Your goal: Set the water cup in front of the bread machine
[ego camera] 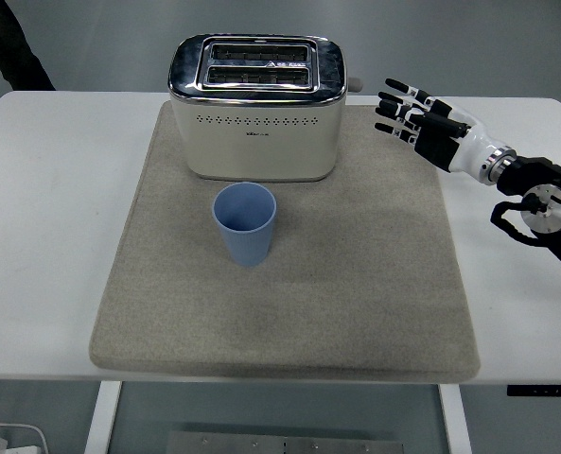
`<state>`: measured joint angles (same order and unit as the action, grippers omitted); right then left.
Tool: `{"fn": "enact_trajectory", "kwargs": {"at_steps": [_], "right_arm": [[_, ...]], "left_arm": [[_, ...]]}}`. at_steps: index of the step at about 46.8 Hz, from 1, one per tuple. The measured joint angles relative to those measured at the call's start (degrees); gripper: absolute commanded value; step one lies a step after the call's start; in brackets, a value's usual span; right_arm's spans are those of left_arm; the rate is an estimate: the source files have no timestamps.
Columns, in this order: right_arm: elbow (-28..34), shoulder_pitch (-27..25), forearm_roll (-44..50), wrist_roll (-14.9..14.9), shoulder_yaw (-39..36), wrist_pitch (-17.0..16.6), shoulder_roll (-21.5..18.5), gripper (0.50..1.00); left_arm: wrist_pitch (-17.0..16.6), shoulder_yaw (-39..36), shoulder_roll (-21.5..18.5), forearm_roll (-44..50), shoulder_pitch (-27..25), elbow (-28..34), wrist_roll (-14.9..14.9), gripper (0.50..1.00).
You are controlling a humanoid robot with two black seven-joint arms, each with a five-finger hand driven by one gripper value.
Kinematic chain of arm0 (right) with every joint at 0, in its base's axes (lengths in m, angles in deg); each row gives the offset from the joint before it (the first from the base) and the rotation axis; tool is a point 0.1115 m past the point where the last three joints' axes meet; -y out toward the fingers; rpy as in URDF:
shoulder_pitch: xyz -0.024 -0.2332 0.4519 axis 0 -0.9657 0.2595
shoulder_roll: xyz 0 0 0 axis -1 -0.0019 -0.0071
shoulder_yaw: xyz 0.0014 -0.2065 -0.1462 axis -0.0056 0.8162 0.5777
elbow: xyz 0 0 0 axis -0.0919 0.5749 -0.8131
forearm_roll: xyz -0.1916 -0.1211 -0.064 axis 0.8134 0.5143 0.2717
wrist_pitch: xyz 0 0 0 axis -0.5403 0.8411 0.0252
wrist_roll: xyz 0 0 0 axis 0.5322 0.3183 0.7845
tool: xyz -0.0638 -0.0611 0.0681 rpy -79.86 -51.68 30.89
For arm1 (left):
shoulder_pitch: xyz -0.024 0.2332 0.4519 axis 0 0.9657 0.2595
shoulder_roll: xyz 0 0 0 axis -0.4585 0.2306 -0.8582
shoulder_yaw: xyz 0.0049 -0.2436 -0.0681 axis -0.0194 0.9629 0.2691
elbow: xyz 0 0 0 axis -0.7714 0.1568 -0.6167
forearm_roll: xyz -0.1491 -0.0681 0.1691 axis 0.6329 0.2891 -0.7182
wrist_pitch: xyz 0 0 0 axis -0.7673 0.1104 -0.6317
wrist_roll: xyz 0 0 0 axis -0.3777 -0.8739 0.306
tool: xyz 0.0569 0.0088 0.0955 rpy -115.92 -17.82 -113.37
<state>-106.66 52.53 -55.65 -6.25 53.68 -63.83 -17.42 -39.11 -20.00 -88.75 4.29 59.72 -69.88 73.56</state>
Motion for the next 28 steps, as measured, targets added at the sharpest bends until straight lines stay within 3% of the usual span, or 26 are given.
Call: {"fn": "enact_trajectory", "kwargs": {"at_steps": [28], "right_arm": [[10.4,2.0,-0.2,-0.1,-0.3,-2.1,-3.0,0.926]], "left_arm": [[0.0,0.1,0.0,0.0,0.0,0.0,0.0,1.000]]}}
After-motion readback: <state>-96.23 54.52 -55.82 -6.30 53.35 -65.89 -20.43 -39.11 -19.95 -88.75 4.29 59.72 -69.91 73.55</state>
